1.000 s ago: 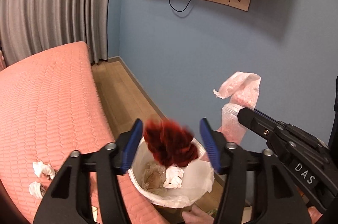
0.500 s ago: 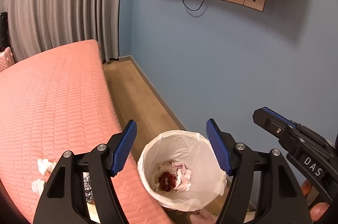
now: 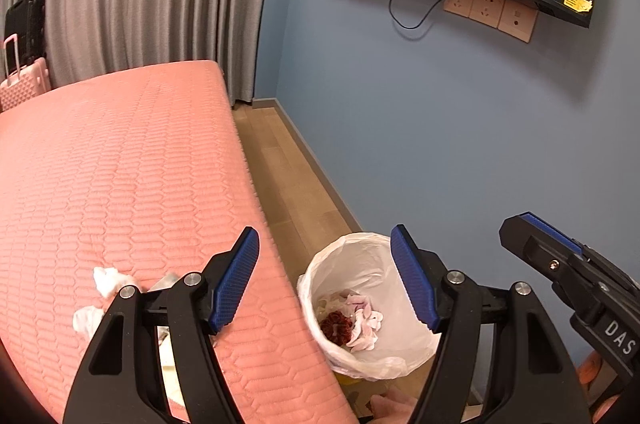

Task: Collect trash
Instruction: 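Move both open tools back over the remaining items on the bed, then grasp the white sock with the left tool while the right grasps yellow-green cloth, then carry sock and cloth to the wastebasket and open both tools to drop them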

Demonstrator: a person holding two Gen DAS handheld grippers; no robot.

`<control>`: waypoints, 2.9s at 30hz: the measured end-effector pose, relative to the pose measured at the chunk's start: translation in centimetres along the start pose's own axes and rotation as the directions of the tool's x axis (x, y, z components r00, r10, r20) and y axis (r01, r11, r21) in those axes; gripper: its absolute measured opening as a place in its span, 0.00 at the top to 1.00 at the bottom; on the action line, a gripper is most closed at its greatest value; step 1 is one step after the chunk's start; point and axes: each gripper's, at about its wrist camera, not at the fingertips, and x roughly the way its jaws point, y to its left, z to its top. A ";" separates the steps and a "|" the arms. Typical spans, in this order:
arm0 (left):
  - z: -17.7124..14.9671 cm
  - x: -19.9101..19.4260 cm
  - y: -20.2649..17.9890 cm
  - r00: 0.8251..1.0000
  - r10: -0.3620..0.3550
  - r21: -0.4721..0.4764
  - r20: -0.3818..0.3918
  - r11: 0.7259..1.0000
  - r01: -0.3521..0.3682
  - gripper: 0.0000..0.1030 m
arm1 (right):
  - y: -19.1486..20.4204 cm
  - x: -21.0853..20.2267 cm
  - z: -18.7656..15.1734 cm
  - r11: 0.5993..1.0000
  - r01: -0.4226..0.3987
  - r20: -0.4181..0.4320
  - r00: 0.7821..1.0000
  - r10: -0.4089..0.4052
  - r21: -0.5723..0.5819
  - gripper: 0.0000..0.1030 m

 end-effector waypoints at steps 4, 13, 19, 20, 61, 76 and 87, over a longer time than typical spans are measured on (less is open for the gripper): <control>-0.4 -0.8 1.5 0.999 0.035 -0.006 0.006 0.999 -0.035 0.37 | 1.8 0.0 -0.6 1.000 -0.020 -0.011 1.000 0.020 -0.017 0.72; -1.5 -2.2 5.1 0.997 0.074 -0.063 0.012 0.995 -0.073 0.35 | 5.9 0.7 -2.0 0.996 -0.062 -0.051 0.997 0.059 -0.058 0.68; -2.9 -3.1 8.4 0.993 0.118 -0.111 0.005 0.987 -0.117 0.22 | 8.0 1.7 -3.7 0.994 -0.093 -0.087 0.992 0.087 -0.065 0.56; -3.2 -3.1 8.9 0.992 0.130 -0.114 -0.001 0.985 -0.129 0.21 | 8.4 1.9 -4.1 0.993 -0.099 -0.097 0.991 0.092 -0.066 0.56; -14.3 7.0 28.1 0.918 0.179 -0.365 -0.355 0.877 -0.313 0.44 | 14.2 23.8 -21.6 0.993 -0.085 -0.546 0.837 0.030 -0.076 0.53; -13.4 2.3 23.4 0.942 0.210 -0.279 -0.263 0.918 -0.282 0.65 | 15.0 19.1 -17.6 0.988 -0.141 -0.449 0.888 0.100 -0.059 0.97; -5.7 -2.5 17.0 0.982 0.168 -0.191 -0.089 0.965 -0.182 0.65 | 13.7 9.9 -7.5 0.985 -0.160 -0.203 0.968 0.146 -0.058 0.97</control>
